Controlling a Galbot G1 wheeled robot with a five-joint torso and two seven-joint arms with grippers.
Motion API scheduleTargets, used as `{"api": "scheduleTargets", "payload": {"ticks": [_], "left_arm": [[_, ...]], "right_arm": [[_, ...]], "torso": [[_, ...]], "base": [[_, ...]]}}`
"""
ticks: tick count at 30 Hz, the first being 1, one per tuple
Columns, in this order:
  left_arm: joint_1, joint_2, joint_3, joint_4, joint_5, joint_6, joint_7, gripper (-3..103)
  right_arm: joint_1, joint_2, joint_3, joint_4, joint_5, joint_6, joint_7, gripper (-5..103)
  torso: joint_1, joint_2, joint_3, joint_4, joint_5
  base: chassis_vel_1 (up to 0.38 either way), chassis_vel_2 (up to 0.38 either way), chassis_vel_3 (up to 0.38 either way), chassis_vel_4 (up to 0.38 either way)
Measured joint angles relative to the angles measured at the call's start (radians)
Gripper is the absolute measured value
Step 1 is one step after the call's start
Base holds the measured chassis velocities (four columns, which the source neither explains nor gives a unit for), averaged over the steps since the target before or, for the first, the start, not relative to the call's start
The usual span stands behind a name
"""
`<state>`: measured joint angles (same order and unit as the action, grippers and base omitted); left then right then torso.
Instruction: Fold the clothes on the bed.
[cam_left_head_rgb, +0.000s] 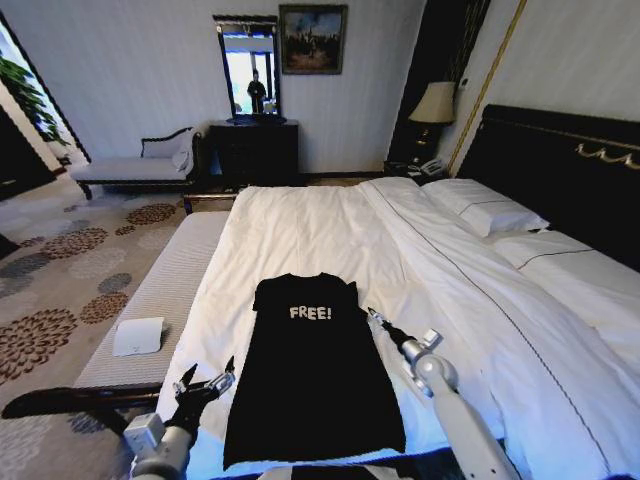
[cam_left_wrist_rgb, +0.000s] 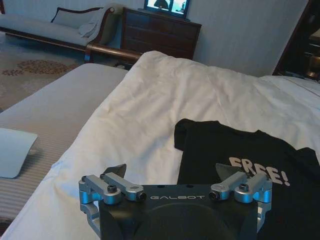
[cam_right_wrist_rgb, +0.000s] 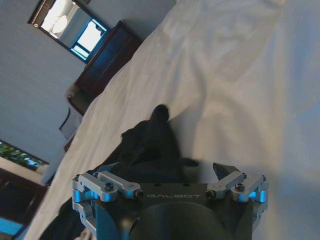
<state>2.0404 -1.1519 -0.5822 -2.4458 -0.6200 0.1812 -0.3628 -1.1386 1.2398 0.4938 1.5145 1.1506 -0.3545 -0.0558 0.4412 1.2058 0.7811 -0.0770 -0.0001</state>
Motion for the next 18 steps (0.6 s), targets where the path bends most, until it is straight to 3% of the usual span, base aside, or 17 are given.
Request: {"api": "scheduleTargets", "payload": {"ticks": [18], "left_arm": [[0.019,-0.016,-0.02,-0.013,0.005,-0.002,0.002,100]], "right_arm": [[0.075,0.013,-0.069,-0.031,0.006,-0.032,0.008,100]], "torso": [[0.0,0.0,0.0,-0.0001,0.0]], "base": [[0.0,0.0,0.0,0.0]]}}
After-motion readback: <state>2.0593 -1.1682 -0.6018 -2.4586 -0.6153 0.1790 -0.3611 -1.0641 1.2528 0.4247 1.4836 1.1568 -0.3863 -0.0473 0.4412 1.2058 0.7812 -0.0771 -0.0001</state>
